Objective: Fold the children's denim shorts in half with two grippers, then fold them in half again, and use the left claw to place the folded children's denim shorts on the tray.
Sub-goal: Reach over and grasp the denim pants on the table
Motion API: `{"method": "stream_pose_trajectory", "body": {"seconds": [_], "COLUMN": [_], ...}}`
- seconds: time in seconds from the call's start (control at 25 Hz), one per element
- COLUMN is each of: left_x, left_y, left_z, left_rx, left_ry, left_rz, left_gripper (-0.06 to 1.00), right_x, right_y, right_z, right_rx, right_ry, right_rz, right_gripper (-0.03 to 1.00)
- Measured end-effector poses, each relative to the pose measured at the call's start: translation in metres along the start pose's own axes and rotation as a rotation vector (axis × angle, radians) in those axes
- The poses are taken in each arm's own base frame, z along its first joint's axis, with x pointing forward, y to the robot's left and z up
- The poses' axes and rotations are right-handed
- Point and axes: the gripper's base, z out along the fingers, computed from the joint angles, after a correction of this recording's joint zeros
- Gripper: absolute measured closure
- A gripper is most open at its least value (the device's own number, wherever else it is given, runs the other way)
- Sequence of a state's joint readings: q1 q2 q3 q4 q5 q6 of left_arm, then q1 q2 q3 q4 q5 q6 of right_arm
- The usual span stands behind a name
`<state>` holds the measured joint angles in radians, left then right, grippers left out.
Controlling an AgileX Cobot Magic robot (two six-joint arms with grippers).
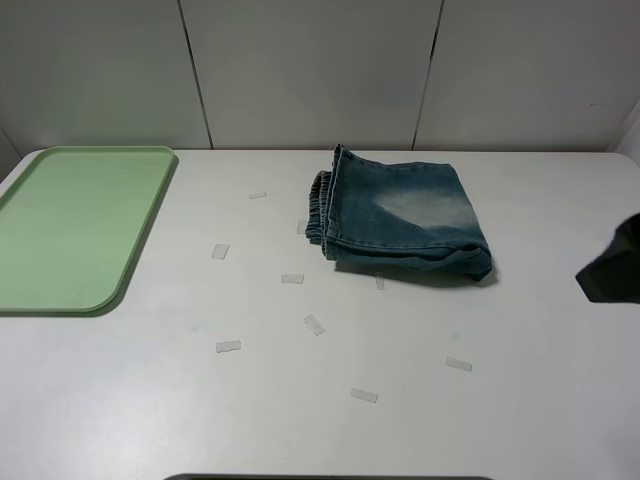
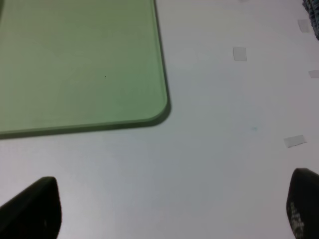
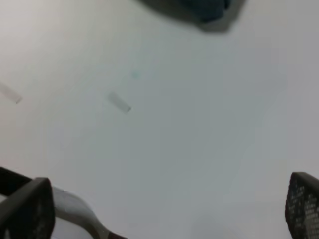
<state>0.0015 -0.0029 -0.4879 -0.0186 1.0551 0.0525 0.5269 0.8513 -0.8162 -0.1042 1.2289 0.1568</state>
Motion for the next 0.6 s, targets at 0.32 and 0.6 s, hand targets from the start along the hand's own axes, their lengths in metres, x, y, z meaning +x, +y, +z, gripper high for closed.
{"method": "stream_pose_trajectory", "body": {"seconds": [0.32, 0.6], "left_x": [0.000, 0.000], "left_y": [0.000, 0.000], "left_z": [0.000, 0.000], "left_rx": [0.000, 0.000], "left_ry": [0.000, 0.000], "left_rz": [0.000, 0.000], "left_gripper": [0.06, 0.06], "right_x": [0.053, 0.087], "right_y": [-0.010, -0.019], "right_z": [-0.012, -0.011], "right_rx": [-0.017, 0.063], "right_ry": [-0.228, -0.348], "right_rz": [0.055, 0.260], "right_gripper": [0.27, 0.27]}}
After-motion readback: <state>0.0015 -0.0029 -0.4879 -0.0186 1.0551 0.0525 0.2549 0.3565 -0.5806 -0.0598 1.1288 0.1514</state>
